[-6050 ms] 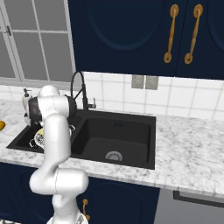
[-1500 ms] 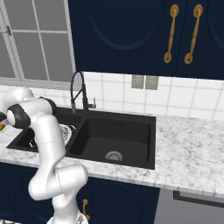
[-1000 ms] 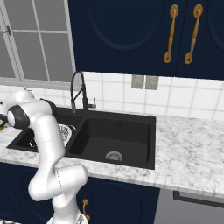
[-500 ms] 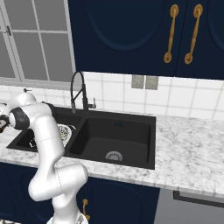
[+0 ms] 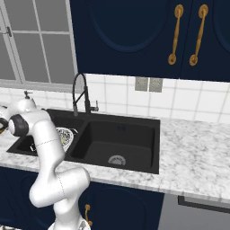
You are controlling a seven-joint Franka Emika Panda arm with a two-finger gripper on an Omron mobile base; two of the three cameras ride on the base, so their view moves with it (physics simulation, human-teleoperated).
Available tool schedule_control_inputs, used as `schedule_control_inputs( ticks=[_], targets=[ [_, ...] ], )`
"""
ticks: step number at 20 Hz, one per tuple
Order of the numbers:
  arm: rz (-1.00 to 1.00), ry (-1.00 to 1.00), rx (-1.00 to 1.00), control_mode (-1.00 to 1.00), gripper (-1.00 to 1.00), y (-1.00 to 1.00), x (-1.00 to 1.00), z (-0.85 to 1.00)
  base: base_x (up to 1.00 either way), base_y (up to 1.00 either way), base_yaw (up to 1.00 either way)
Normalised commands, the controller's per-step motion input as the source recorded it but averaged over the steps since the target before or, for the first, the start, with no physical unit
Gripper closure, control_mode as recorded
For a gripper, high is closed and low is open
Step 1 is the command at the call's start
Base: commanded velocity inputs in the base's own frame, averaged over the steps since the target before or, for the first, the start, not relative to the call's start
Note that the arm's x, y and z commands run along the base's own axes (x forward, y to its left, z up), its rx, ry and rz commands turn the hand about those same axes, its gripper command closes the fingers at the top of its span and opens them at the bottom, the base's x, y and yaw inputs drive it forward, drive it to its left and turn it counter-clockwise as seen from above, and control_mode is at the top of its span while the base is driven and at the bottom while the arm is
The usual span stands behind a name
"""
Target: Put the colander in the sink, put the apple, mango, banana in the colander, and turn on the sink faucet and pour water over the colander.
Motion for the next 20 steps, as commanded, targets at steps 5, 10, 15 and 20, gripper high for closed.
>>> schedule_control_inputs(
  ticks=[5,10,15,20],
  targets=[
    [0.0,0.16,0.0,-1.0,1.0,0.01,-0.06,-0.37,0.0,0.0,0.0],
    [0.0,0.04,0.0,-1.0,1.0,-0.36,-0.38,-0.14,0.0,0.0,0.0],
    [0.0,-0.06,-0.01,-1.0,1.0,-0.77,-0.56,0.05,0.0,0.0,0.0],
    [0.0,-0.11,0.0,-1.0,1.0,-0.97,-0.6,0.18,0.0,0.0,0.0]
  ],
)
